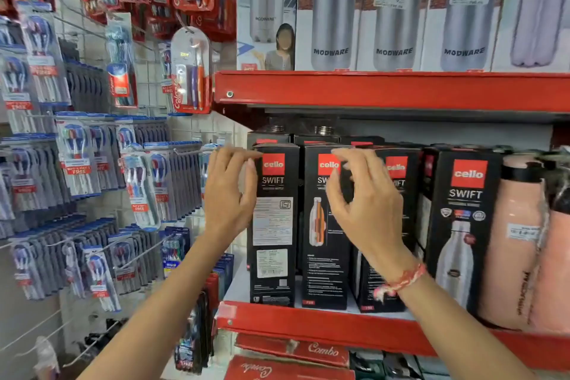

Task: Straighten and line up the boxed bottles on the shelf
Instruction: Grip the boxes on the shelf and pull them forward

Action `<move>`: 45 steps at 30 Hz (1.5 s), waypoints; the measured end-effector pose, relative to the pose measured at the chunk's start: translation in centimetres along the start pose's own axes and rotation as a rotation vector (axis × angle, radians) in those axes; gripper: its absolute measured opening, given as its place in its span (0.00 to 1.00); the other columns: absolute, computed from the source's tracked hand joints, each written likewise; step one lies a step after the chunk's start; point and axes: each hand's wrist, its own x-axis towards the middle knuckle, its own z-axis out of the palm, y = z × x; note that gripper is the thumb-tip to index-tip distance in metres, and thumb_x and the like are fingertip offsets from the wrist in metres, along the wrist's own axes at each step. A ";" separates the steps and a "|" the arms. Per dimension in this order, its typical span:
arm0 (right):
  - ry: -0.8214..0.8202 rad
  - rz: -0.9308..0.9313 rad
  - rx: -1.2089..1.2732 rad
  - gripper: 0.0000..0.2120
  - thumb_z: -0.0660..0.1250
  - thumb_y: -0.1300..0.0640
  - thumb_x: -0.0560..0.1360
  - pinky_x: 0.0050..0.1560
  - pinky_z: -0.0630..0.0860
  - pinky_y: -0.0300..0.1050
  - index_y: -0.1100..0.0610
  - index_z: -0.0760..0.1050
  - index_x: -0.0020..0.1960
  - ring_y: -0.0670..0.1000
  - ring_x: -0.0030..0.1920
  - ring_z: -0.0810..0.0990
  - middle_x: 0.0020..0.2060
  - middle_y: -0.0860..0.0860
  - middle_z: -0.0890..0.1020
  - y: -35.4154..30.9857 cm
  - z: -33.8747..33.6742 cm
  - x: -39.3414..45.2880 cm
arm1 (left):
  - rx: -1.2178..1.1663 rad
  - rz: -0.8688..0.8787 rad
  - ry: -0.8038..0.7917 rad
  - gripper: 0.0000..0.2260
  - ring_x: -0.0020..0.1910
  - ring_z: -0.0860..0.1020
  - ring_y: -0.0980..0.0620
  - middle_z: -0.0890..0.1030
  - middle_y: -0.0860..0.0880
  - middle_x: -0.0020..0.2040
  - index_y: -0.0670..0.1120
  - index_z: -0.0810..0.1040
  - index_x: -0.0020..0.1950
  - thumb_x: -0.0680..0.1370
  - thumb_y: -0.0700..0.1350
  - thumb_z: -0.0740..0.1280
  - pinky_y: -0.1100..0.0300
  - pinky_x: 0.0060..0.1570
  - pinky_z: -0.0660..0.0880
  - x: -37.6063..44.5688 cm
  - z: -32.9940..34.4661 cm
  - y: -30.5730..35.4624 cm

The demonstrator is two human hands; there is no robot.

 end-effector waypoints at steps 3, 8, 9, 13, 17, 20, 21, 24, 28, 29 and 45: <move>-0.107 0.140 0.103 0.13 0.63 0.57 0.76 0.41 0.80 0.49 0.58 0.75 0.59 0.51 0.47 0.79 0.50 0.51 0.79 -1.7 2.8 -2.6 | -0.155 -0.335 0.031 0.12 0.50 0.71 0.54 0.76 0.50 0.49 0.45 0.77 0.56 0.81 0.47 0.56 0.59 0.50 0.68 -1.8 0.6 -2.8; -0.420 0.344 -0.099 0.29 0.64 0.44 0.75 0.40 0.83 0.49 0.56 0.65 0.72 0.55 0.64 0.76 0.69 0.54 0.68 -5.2 7.6 -9.3 | -0.376 -0.748 -0.284 0.17 0.57 0.75 0.51 0.76 0.47 0.58 0.49 0.73 0.61 0.79 0.58 0.57 0.48 0.63 0.72 -7.3 2.5 -7.0; -0.464 0.365 -0.127 0.34 0.64 0.42 0.74 0.38 0.83 0.48 0.56 0.61 0.75 0.56 0.65 0.75 0.73 0.56 0.63 -5.9 8.2 -10.2 | -0.405 -0.788 -0.361 0.19 0.59 0.76 0.49 0.77 0.46 0.59 0.50 0.74 0.59 0.77 0.61 0.56 0.44 0.64 0.72 -8.2 2.9 -7.6; -0.562 0.448 -0.155 0.49 0.64 0.37 0.73 0.44 0.83 0.46 0.57 0.39 0.78 0.60 0.68 0.70 0.78 0.60 0.41 -7.9 10.4 -11.6 | -0.608 -0.914 -0.606 0.26 0.63 0.78 0.52 0.81 0.51 0.62 0.57 0.75 0.63 0.73 0.68 0.54 0.46 0.68 0.70 -9.3 3.5 -8.1; -0.567 0.469 -0.118 0.53 0.65 0.38 0.74 0.55 0.79 0.46 0.57 0.28 0.76 0.61 0.69 0.64 0.76 0.64 0.38 -8.4 11.3 -10.7 | -0.641 -0.946 -0.615 0.21 0.57 0.81 0.51 0.84 0.51 0.57 0.54 0.75 0.62 0.76 0.63 0.56 0.55 0.58 0.77 -7.9 2.6 -7.7; -0.526 0.407 0.008 0.53 0.66 0.39 0.73 0.63 0.71 0.44 0.51 0.26 0.75 0.58 0.74 0.55 0.75 0.57 0.32 -7.6 11.0 -9.4 | -0.670 -0.864 -0.565 0.17 0.55 0.82 0.52 0.84 0.51 0.57 0.53 0.75 0.61 0.77 0.59 0.60 0.63 0.46 0.79 -6.1 0.7 -7.7; -0.517 0.376 0.080 0.54 0.68 0.41 0.73 0.66 0.66 0.44 0.47 0.24 0.74 0.54 0.76 0.50 0.75 0.52 0.29 -7.1 10.7 -8.8 | -0.688 -0.831 -0.548 0.14 0.54 0.83 0.54 0.84 0.51 0.56 0.56 0.75 0.59 0.76 0.58 0.62 0.65 0.43 0.79 -5.4 -0.1 -7.7; -0.582 0.349 0.346 0.56 0.71 0.48 0.73 0.72 0.60 0.48 0.36 0.23 0.71 0.32 0.72 0.37 0.72 0.40 0.24 -5.3 10.0 -7.1 | -0.749 -0.738 -0.559 0.15 0.49 0.84 0.59 0.86 0.60 0.51 0.71 0.74 0.53 0.71 0.54 0.69 0.68 0.39 0.79 -4.0 -2.4 -7.8; -0.794 0.363 0.514 0.56 0.70 0.55 0.75 0.68 0.46 0.36 0.30 0.22 0.67 0.16 0.58 0.33 0.72 0.40 0.24 -3.8 9.9 -5.7 | -0.700 -0.659 -0.498 0.26 0.56 0.82 0.54 0.85 0.55 0.56 0.73 0.69 0.61 0.71 0.50 0.72 0.56 0.51 0.81 -4.4 -3.1 -7.7; -0.811 0.360 0.524 0.55 0.69 0.57 0.76 0.66 0.45 0.30 0.31 0.22 0.67 0.19 0.61 0.33 0.73 0.41 0.26 -3.6 10.1 -5.6 | -0.678 -0.649 -0.467 0.27 0.57 0.82 0.54 0.85 0.54 0.56 0.71 0.67 0.64 0.71 0.50 0.72 0.56 0.51 0.81 -4.8 -2.9 -7.6; -0.624 0.397 0.322 0.50 0.68 0.65 0.75 0.70 0.63 0.37 0.37 0.34 0.75 0.39 0.71 0.62 0.74 0.39 0.57 -2.3 11.1 -8.9 | -0.349 -0.616 -0.453 0.34 0.50 0.73 0.79 0.72 0.71 0.62 0.69 0.52 0.75 0.75 0.54 0.68 0.68 0.52 0.76 -9.3 0.9 -6.5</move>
